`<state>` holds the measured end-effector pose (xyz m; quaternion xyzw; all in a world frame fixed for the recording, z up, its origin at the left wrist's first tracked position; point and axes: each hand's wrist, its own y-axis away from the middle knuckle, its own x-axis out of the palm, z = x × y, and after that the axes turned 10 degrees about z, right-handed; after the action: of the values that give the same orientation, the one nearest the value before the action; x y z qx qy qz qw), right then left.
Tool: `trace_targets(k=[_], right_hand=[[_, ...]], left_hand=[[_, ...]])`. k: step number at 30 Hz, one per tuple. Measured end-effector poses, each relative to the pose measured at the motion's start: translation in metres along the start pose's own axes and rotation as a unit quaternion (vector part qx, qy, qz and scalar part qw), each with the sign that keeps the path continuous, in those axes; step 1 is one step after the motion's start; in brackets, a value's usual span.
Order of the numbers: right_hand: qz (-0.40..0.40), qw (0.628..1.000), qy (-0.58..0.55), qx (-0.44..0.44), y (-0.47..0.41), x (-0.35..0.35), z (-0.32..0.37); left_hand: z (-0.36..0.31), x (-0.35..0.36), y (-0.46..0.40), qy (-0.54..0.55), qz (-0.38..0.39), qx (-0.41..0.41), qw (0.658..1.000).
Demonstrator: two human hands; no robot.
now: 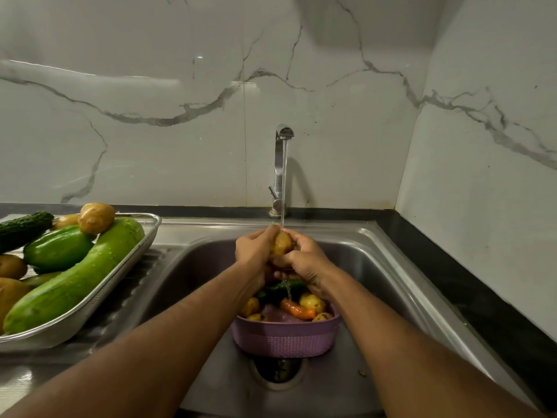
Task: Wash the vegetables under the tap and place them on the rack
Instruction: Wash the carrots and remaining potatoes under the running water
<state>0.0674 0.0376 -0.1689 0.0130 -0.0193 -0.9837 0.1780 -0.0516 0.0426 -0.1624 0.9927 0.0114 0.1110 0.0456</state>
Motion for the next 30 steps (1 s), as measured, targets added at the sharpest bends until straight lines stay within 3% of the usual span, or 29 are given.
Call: trace_targets(k=[3,7,11,14,18,23,25,30], right_hand=[[-0.02,0.999,-0.023,-0.013,0.001,0.002,0.003],[-0.084,0.995,0.03,-0.038,0.001,-0.003,0.001],[-0.113,0.991,0.054,-0.055,0.0,-0.007,0.0],[-0.119,0.988,0.072,-0.062,-0.002,-0.005,0.0],[-0.139,0.976,0.138,-0.094,-0.006,0.003,0.0],[-0.152,0.963,0.195,-0.111,-0.01,0.015,0.002],[-0.155,0.962,0.196,-0.111,-0.011,0.016,0.002],[-0.155,0.97,0.158,-0.102,-0.009,0.005,0.001]], left_hand=[[-0.003,0.0,0.004,0.005,0.055,0.013,0.998],[-0.005,0.004,0.01,-0.021,0.156,0.011,0.987],[-0.008,0.005,0.011,-0.031,0.204,0.021,0.978],[-0.007,0.005,0.01,-0.04,0.196,0.032,0.979],[0.002,0.012,0.003,-0.058,0.094,0.075,0.991],[-0.004,0.01,0.004,0.044,0.027,0.054,0.997],[-0.006,0.004,0.003,0.034,0.039,0.042,0.998],[-0.007,0.002,0.004,-0.02,0.157,0.043,0.986]])
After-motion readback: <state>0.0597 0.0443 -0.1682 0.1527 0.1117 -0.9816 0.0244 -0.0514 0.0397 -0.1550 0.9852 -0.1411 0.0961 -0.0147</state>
